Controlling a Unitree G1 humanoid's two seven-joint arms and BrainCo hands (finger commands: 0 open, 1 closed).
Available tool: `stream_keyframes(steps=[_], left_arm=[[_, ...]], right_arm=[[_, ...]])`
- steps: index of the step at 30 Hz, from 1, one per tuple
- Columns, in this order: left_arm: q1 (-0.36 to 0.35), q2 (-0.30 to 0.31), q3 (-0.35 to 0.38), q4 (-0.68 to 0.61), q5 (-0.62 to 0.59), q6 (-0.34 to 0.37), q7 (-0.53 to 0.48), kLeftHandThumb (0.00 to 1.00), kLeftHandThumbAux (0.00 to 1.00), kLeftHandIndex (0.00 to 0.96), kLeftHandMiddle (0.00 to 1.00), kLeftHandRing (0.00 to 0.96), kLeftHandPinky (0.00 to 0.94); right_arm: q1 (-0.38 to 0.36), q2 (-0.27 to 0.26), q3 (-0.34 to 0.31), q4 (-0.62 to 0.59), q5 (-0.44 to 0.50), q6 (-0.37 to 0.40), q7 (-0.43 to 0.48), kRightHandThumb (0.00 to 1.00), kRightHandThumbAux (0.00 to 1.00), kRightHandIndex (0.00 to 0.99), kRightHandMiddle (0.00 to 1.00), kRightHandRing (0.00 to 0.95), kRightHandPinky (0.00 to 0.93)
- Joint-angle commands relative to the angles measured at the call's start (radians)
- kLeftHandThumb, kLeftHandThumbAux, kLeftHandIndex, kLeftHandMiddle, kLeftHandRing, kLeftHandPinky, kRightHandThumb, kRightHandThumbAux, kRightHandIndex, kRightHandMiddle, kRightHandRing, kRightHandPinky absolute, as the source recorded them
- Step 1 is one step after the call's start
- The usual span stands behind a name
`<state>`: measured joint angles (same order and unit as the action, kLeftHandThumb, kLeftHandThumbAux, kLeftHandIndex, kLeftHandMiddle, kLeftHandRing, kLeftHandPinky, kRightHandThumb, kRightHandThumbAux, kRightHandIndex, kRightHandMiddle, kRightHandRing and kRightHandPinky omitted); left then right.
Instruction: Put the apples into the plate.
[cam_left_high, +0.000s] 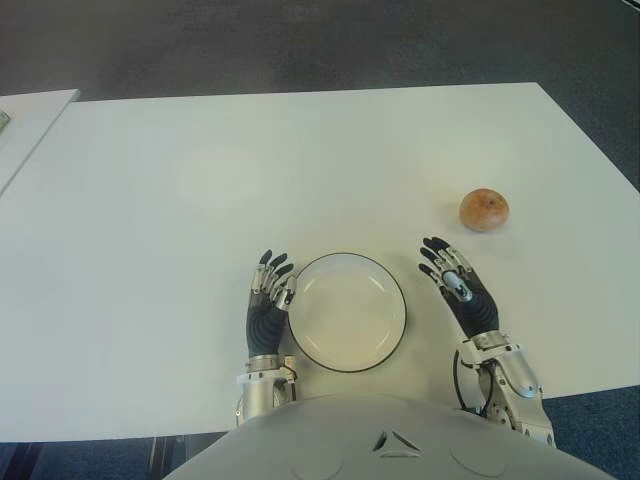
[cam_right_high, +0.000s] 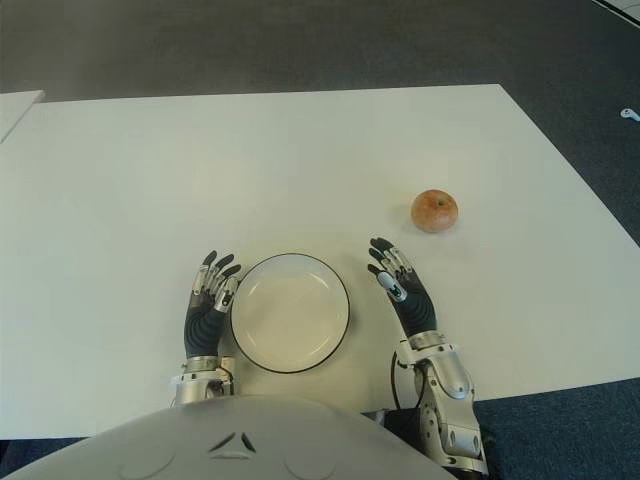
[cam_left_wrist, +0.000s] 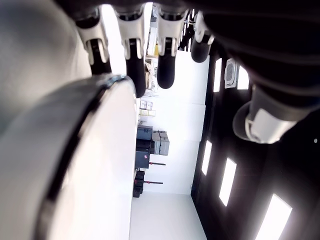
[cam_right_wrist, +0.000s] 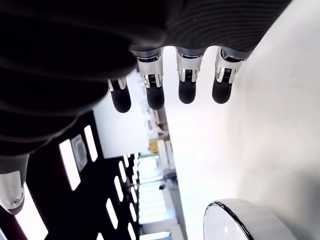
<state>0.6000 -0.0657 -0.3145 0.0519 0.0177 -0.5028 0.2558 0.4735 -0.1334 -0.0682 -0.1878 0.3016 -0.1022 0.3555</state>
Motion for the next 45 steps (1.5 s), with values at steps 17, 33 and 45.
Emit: stream_keyframes(steps=[17,33,45], left_arm=[[0.01,-0.063,0.013,0.055,0.004,0.016,-0.012,0.149,0.535,0.081,0.185,0.232,0.274],[0.008,-0.06,0.019,0.06,-0.005,0.014,-0.029,0.151,0.516,0.081,0.191,0.237,0.298],[-0.02,-0.068,0.034,0.112,-0.018,-0.011,-0.036,0.16,0.5,0.092,0.197,0.245,0.308]], right_arm=[[0.01,0.012,0.013,-0.016,-0.005,0.024,-0.013,0.118,0.51,0.104,0.097,0.044,0.062],[-0.005,0.018,0.034,-0.163,-0.051,0.01,-0.068,0.118,0.53,0.109,0.088,0.032,0.029],[-0.174,-0.057,-0.004,-0.047,-0.359,-0.326,-0.158,0.271,0.625,0.113,0.08,0.035,0.019]])
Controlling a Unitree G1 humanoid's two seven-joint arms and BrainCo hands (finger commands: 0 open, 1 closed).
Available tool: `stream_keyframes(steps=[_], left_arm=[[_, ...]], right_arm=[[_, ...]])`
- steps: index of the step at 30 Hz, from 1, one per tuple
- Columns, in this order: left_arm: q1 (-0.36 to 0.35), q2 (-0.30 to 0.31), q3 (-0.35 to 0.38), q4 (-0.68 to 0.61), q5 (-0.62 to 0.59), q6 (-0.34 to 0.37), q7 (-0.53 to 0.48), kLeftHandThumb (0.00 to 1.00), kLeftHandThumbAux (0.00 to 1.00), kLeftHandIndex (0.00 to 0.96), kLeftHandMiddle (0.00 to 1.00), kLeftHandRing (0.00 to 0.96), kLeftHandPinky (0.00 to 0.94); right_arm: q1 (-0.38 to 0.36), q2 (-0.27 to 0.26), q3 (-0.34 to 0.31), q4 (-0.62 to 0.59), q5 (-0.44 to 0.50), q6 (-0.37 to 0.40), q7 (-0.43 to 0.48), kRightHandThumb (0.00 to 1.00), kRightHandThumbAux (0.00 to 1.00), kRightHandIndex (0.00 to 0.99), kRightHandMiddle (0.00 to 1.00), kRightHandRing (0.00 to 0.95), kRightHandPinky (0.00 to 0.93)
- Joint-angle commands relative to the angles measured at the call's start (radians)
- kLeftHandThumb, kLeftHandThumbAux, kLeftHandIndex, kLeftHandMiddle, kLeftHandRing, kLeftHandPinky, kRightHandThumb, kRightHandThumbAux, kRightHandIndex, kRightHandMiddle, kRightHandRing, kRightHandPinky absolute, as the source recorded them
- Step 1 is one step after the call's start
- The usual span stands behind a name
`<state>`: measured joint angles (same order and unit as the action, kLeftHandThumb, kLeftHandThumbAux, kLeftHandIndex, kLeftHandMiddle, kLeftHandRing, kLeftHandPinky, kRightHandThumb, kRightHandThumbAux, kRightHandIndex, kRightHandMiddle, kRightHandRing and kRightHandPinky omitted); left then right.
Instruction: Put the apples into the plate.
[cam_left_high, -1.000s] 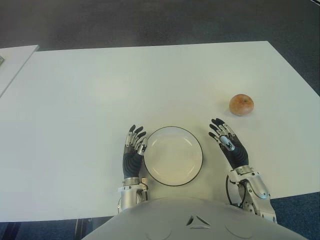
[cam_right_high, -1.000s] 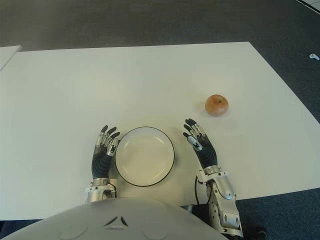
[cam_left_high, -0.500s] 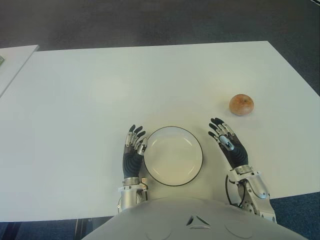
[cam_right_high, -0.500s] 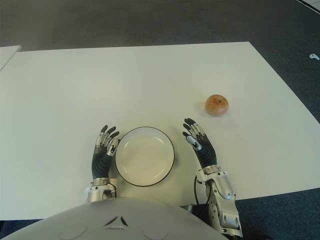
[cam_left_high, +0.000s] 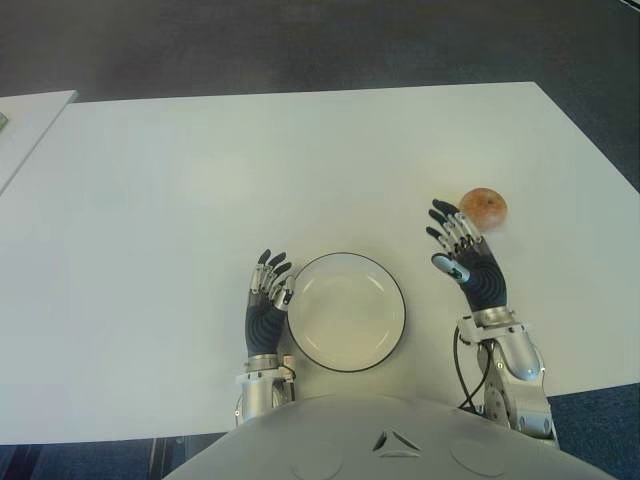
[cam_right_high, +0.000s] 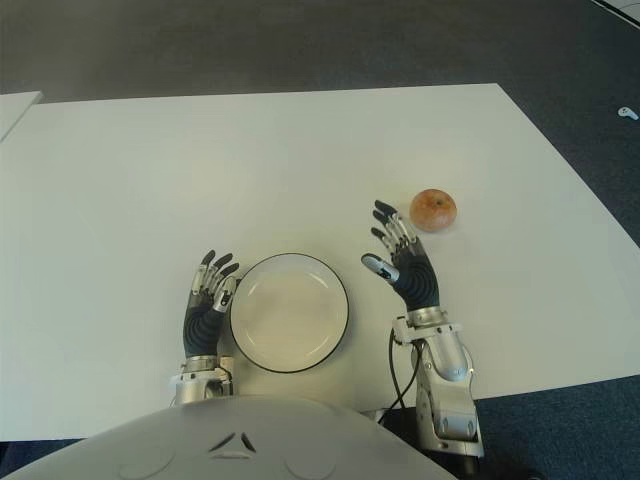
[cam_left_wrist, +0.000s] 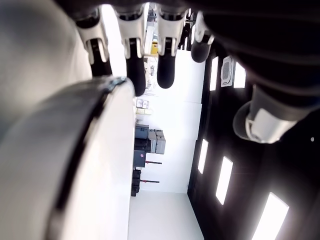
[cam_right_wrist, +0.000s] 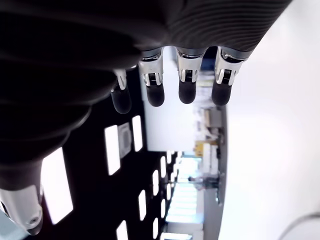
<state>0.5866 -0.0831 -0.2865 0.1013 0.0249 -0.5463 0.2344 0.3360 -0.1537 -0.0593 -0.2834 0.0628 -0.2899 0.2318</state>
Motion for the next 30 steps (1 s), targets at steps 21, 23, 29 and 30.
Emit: stream_keyframes(steps=[21,23,29,30], left_arm=[[-0.053,-0.073,0.014,0.134,-0.013,-0.01,0.0,0.177,0.506,0.093,0.197,0.245,0.31],[-0.055,-0.072,0.015,0.134,-0.006,-0.006,0.006,0.172,0.511,0.089,0.195,0.249,0.321],[-0.051,-0.069,0.015,0.121,-0.015,0.015,-0.003,0.167,0.516,0.085,0.187,0.26,0.356],[-0.051,-0.069,0.014,0.121,-0.019,0.017,-0.006,0.17,0.518,0.086,0.188,0.261,0.358]], right_arm=[[-0.382,-0.416,-0.009,0.307,-0.812,-0.227,-0.264,0.426,0.456,0.071,0.018,0.009,0.042],[-0.415,-0.441,0.009,0.343,-0.839,-0.211,-0.266,0.418,0.455,0.059,0.009,0.003,0.023],[-0.542,-0.518,0.078,0.55,-0.901,-0.192,-0.309,0.379,0.467,0.033,0.0,0.0,0.004],[-0.552,-0.525,0.088,0.572,-0.906,-0.19,-0.318,0.368,0.468,0.028,0.0,0.0,0.004]])
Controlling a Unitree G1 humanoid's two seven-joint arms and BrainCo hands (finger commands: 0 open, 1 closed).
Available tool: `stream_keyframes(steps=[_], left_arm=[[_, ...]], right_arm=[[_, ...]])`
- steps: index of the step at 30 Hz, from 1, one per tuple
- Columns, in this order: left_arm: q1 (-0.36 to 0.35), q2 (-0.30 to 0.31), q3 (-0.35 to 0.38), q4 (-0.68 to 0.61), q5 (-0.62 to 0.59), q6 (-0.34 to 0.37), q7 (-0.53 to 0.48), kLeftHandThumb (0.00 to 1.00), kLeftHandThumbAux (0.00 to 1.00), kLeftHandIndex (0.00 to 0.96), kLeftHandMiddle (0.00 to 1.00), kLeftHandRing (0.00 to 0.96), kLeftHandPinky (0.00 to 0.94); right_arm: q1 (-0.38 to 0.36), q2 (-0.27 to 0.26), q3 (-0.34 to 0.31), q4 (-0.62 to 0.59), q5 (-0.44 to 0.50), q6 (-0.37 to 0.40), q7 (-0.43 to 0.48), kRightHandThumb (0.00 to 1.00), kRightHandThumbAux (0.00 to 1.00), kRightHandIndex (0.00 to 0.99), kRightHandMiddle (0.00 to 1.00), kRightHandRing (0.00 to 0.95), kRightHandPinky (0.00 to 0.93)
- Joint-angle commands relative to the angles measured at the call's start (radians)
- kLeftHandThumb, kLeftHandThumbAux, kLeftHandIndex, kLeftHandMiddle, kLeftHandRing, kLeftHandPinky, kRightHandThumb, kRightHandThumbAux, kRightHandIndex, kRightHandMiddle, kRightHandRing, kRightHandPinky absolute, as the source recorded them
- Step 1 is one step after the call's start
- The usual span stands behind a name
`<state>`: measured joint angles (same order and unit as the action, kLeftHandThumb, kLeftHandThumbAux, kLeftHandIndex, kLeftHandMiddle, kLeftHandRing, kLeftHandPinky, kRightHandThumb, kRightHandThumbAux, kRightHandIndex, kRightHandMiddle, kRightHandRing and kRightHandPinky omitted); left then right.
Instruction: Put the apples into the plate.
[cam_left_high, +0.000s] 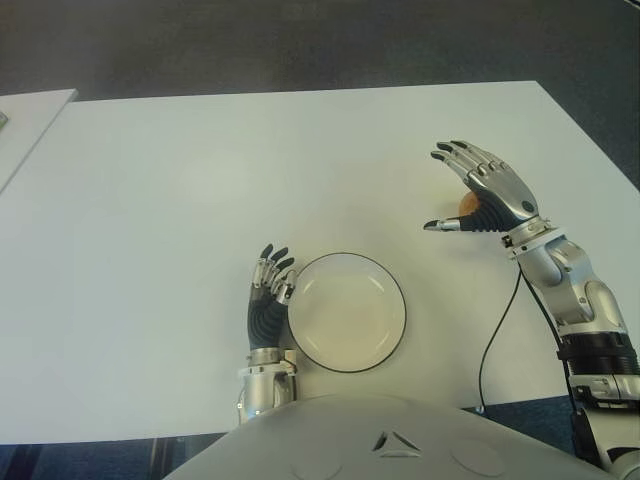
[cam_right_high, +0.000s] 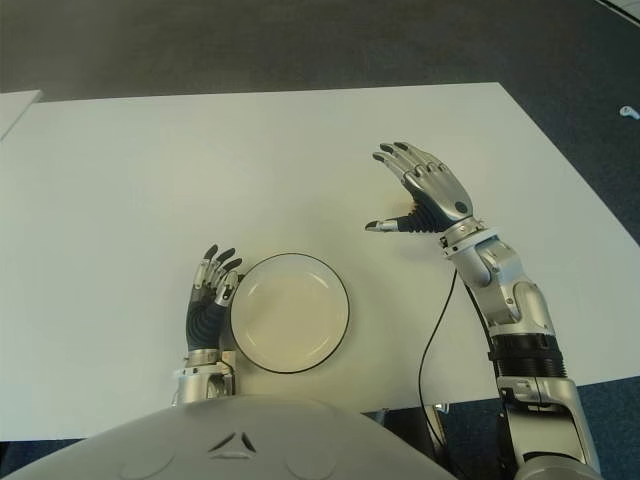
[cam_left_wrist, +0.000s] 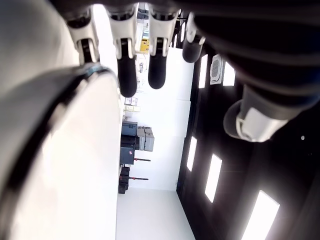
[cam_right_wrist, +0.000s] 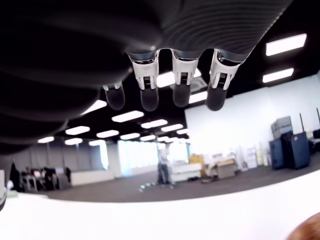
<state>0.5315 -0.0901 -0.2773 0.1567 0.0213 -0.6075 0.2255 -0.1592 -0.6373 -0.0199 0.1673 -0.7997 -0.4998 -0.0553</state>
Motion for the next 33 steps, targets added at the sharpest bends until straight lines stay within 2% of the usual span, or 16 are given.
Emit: stream_keyframes(steps=[1,5,12,19,33], left_arm=[[0.004,-0.062,0.005,0.065,-0.019,0.078,0.0,0.171,0.519,0.087,0.188,0.262,0.358],[0.005,-0.057,0.007,0.061,-0.027,0.076,-0.006,0.176,0.518,0.088,0.189,0.258,0.323],[0.009,-0.051,0.01,0.061,-0.041,0.065,-0.017,0.18,0.502,0.092,0.194,0.256,0.334],[0.009,-0.047,0.013,0.057,-0.039,0.069,-0.019,0.183,0.503,0.091,0.194,0.252,0.307],[0.019,-0.038,0.016,0.05,-0.026,0.063,-0.016,0.171,0.512,0.088,0.184,0.232,0.283]], right_arm=[[-0.065,-0.047,0.057,0.138,-0.05,0.023,-0.041,0.364,0.468,0.027,0.0,0.0,0.005],[-0.089,-0.065,0.091,0.191,-0.061,0.038,-0.072,0.333,0.46,0.015,0.0,0.0,0.006],[-0.128,-0.101,0.13,0.273,-0.054,0.074,-0.081,0.288,0.418,0.001,0.0,0.0,0.008],[-0.179,-0.129,0.175,0.375,-0.062,0.094,-0.103,0.282,0.418,0.0,0.0,0.0,0.004],[-0.248,-0.137,0.265,0.533,-0.063,0.115,-0.176,0.258,0.436,0.0,0.0,0.0,0.006]])
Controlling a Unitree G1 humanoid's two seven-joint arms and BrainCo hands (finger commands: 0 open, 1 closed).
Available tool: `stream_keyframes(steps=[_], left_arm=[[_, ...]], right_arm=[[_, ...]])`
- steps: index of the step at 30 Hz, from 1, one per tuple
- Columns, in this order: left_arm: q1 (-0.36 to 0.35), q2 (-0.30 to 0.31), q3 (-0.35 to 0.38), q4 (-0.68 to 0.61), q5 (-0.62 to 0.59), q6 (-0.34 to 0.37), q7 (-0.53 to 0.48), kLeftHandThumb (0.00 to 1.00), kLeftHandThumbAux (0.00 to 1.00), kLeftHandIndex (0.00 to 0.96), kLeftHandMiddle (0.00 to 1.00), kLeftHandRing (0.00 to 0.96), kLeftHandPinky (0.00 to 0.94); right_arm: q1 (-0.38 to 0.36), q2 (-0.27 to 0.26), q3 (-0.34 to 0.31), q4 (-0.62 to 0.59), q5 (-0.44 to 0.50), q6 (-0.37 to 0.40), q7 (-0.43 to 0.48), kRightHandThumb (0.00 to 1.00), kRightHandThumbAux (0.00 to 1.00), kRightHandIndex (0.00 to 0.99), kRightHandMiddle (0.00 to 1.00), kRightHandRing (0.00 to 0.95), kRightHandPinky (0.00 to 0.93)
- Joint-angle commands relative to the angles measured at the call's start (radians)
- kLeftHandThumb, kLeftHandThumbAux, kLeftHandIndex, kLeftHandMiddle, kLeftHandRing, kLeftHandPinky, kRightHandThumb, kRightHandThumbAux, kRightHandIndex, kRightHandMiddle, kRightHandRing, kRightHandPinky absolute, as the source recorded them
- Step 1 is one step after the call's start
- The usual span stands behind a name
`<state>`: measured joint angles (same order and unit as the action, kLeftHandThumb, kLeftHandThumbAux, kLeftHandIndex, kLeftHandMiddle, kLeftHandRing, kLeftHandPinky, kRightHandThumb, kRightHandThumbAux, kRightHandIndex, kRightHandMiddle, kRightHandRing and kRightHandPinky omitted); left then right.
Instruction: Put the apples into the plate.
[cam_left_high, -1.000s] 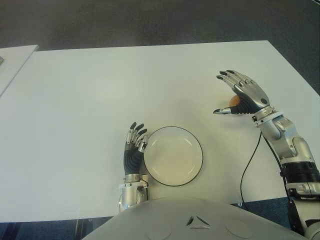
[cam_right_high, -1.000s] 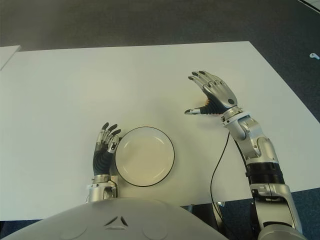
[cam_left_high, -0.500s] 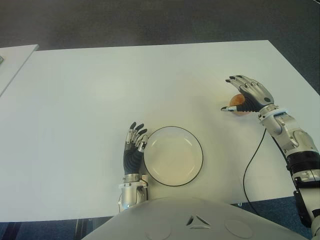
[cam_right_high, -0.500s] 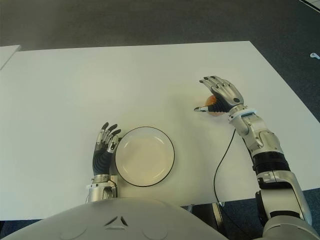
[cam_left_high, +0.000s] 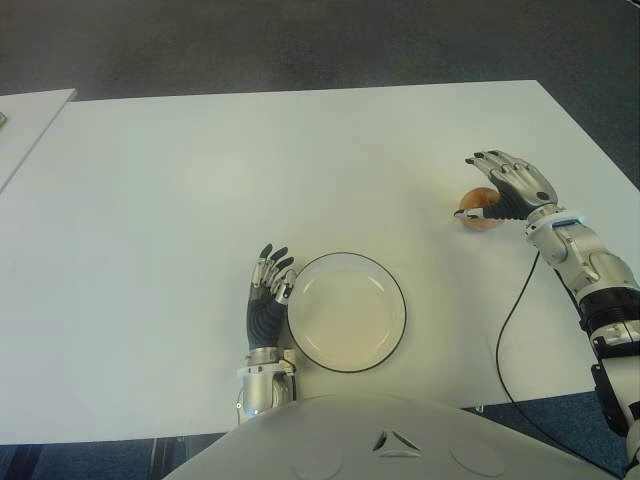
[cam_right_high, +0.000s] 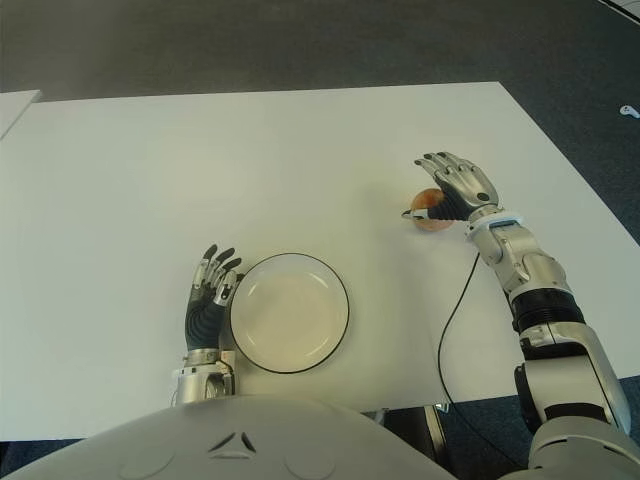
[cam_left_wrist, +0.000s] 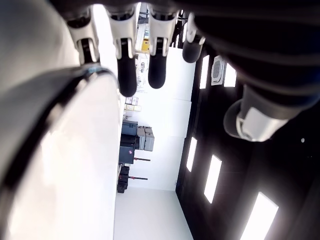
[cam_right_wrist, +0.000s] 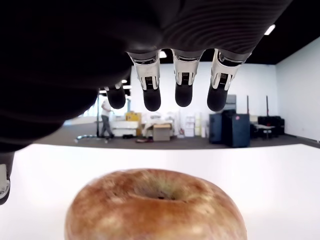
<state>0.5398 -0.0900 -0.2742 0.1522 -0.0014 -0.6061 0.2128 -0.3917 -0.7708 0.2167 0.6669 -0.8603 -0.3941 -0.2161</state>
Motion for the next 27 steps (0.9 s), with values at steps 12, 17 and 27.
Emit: stream_keyframes(steps=[12,17,27], left_arm=[[0.009,-0.032,0.019,0.063,-0.002,0.052,-0.013,0.168,0.513,0.088,0.186,0.232,0.279],[0.007,-0.035,0.021,0.065,-0.002,0.044,-0.016,0.166,0.518,0.084,0.187,0.235,0.292],[0.006,-0.034,0.026,0.077,0.014,0.038,-0.009,0.158,0.515,0.077,0.178,0.241,0.322]], right_arm=[[-0.045,-0.004,0.073,0.093,0.006,0.008,-0.05,0.231,0.438,0.0,0.0,0.0,0.0],[-0.06,-0.007,0.088,0.118,0.01,0.005,-0.047,0.219,0.432,0.0,0.0,0.0,0.0],[-0.085,-0.001,0.115,0.172,0.013,-0.004,-0.065,0.213,0.438,0.0,0.0,0.0,0.006]])
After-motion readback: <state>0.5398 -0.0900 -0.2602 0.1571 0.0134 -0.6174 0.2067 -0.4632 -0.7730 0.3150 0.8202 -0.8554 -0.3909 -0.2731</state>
